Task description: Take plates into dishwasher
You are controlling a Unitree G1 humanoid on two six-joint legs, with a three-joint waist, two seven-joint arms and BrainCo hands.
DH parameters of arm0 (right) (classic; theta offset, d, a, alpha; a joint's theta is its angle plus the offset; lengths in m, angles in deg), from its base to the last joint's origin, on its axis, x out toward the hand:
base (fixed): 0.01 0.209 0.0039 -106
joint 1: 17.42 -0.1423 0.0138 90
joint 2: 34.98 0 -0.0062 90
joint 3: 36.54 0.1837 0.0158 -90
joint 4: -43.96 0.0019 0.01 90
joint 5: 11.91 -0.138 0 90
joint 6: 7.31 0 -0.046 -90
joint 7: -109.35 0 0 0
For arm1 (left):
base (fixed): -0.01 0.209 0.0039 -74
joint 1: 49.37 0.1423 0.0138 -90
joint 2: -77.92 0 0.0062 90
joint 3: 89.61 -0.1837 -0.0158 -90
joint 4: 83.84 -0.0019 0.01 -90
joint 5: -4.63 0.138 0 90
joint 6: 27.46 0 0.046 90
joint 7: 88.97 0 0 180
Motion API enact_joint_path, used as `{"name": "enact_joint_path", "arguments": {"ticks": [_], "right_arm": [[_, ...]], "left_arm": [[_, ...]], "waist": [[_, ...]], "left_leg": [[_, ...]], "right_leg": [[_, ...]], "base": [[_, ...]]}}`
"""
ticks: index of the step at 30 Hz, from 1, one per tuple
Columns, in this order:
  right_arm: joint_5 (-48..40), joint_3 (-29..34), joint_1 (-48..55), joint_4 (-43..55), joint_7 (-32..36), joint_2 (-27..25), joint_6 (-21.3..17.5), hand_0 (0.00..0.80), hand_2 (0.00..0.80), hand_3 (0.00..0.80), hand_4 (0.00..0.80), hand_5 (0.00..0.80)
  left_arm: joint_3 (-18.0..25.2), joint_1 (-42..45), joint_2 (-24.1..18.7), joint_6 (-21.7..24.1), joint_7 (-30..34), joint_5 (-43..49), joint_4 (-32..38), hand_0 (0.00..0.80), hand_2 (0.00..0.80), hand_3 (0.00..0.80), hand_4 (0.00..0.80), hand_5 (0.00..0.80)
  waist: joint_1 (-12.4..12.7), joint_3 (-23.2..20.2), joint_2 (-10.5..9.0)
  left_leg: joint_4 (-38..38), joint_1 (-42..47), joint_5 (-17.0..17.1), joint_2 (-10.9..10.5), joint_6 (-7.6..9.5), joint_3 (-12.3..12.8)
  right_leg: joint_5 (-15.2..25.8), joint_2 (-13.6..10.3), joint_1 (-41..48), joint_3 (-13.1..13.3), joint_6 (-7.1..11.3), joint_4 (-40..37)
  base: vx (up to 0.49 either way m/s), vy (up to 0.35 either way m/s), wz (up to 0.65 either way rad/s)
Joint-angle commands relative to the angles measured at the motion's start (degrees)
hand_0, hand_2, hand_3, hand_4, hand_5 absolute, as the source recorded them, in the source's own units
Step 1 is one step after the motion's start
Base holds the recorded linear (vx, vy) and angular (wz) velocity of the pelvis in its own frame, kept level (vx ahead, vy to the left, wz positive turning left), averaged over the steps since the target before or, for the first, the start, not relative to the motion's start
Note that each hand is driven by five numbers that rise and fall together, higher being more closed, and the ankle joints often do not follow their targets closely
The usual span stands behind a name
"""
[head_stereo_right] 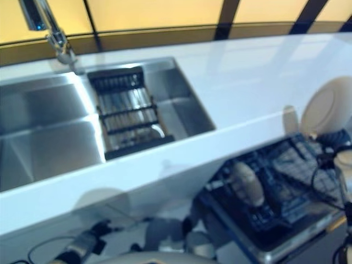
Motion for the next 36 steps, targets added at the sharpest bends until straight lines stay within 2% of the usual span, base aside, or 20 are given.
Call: {"name": "enact_joint_path", "arguments": {"ticks": [1, 7, 14, 16, 21, 28, 36], "right_arm": [[3.5, 4.3, -1.6, 1.7, -0.7, -3.3, -4.4, 0.8, 0.8, 0.8, 0.8, 0.8], [5.5, 7.0, 4.0, 0.9, 0.1, -1.7, -4.9, 0.8, 0.8, 0.8, 0.8, 0.8], [11.0, 6.7, 6.4, 0.3, 5.6, -0.8, -7.0, 0.8, 0.8, 0.8, 0.8, 0.8], [14.2, 5.9, 7.1, -0.3, 7.3, -0.4, -9.0, 0.8, 0.8, 0.8, 0.8, 0.8], [20.0, 3.6, 7.2, -0.3, 9.3, 0.1, -11.5, 0.8, 0.8, 0.8, 0.8, 0.8], [29.8, -1.3, 6.4, -1.1, 8.6, 0.6, -15.9, 0.8, 0.8, 0.8, 0.8, 0.8], [33.7, -5.9, 4.8, -2.2, 9.3, 0.8, -16.7, 0.8, 0.8, 0.8, 0.8, 0.8]], "left_arm": [[1.4, -1.8, -0.6, 0.8, -1.3, 1.8, -3.1, 0.0, 0.0, 0.0, 0.0, 0.0], [1.9, -2.0, -0.6, 1.4, -1.3, 2.1, -4.3, 0.0, 0.0, 0.0, 0.0, 0.0], [1.7, -2.4, -0.6, 1.6, -0.8, 2.4, -4.1, 0.0, 0.0, 0.0, 0.0, 0.0], [1.5, -2.7, -0.5, 1.5, -0.6, 2.7, -4.0, 0.0, 0.0, 0.0, 0.0, 0.0], [1.4, -2.8, -0.3, 1.1, -0.7, 2.6, -3.8, 0.0, 0.0, 0.0, 0.0, 0.0], [1.2, -2.8, 0.0, 1.3, -1.0, 3.1, -4.0, 0.0, 0.0, 0.0, 0.0, 0.0], [1.1, -3.0, -0.3, 1.6, -0.4, 3.3, -3.5, 0.0, 0.0, 0.0, 0.0, 0.0]], "waist": [[0.2, -0.9, 0.65], [-1.0, -1.2, 0.82], [-1.6, -1.3, 1.02], [-1.7, -1.5, 1.02], [-1.4, -1.4, 1.24], [-0.5, -1.4, 1.52], [0.5, -1.3, 1.89]], "left_leg": [[5.4, -2.2, -6.4, -0.7, 5.78, -2.8], [5.1, -2.2, -6.3, -0.6, 5.69, -2.1], [5.1, -2.3, -6.3, -0.7, 5.54, -1.7], [5.0, -2.4, -6.2, -0.7, 5.49, -1.7], [4.9, -2.4, -6.1, -0.9, 5.47, -1.9], [4.7, -2.7, -5.8, -1.1, 5.32, -2.5], [4.5, -3.0, -5.4, -1.3, 5.17, -3.2]], "right_leg": [[-3.5, 0.7, -2.9, -0.7, 5.05, 6.7], [-3.4, 0.9, -3.5, -0.5, 5.06, 6.8], [-3.3, 0.9, -3.9, -0.6, 5.11, 6.8], [-3.2, 0.9, -4.0, -0.6, 5.16, 6.8], [-3.2, 1.0, -4.0, -0.8, 5.07, 6.6], [-3.3, 0.8, -3.7, -1.4, 5.04, 6.3], [-3.3, 0.5, -3.4, -2.1, 5.0, 6.1]], "base": [[-0.01, -0.018, -0.05], [-0.005, -0.012, -0.06], [-0.004, -0.008, -0.04], [0.003, -0.015, -0.01], [0.0, 0.0, 0.0], [0.0, 0.0, 0.0], [0.0, -0.007, 0.03]]}}
